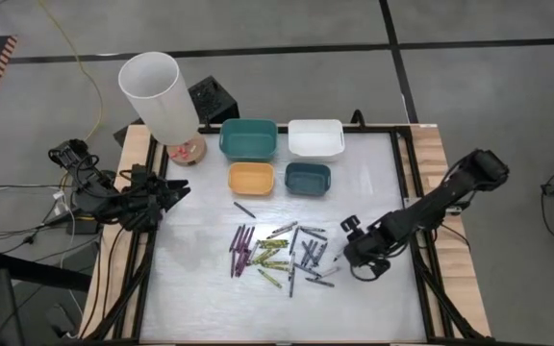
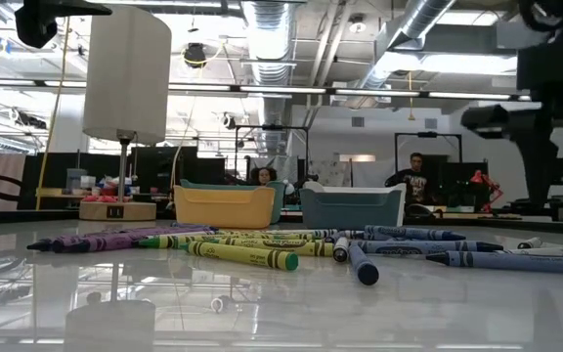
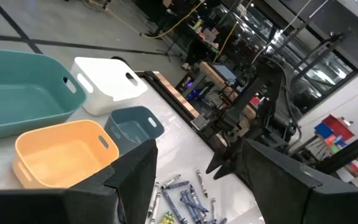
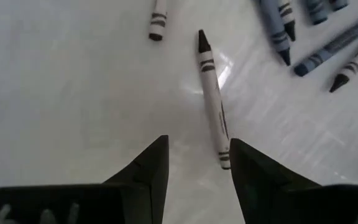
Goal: Sort crayons
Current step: Put the black crayon into the blue bin
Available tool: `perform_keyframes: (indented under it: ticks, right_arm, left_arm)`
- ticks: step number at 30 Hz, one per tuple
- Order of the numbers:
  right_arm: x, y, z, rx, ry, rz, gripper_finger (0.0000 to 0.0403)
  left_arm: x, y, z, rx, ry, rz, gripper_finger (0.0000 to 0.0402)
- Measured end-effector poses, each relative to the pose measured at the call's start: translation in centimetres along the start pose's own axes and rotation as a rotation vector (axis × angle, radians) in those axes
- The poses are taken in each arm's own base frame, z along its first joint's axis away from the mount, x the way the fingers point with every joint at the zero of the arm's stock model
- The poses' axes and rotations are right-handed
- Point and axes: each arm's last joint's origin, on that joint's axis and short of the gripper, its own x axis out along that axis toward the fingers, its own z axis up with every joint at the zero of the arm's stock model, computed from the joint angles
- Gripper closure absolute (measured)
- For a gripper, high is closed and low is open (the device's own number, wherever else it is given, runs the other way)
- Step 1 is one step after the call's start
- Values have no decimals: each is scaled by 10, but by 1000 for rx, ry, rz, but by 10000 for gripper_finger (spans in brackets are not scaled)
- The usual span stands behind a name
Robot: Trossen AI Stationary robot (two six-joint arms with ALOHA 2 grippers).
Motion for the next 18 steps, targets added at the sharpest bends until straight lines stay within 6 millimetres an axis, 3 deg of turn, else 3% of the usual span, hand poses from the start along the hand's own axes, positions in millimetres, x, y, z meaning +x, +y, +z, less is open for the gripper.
perform_keyframes:
  ticks: [10, 18]
  right_arm:
    - [19, -3, 18, -75, 7, -3, 241]
    - [34, -13, 22, -67, 31, 49, 242]
  left_arm:
    - [0, 1, -1, 12, 7, 7, 176]
    - [0, 1, -1, 9, 6, 7, 176]
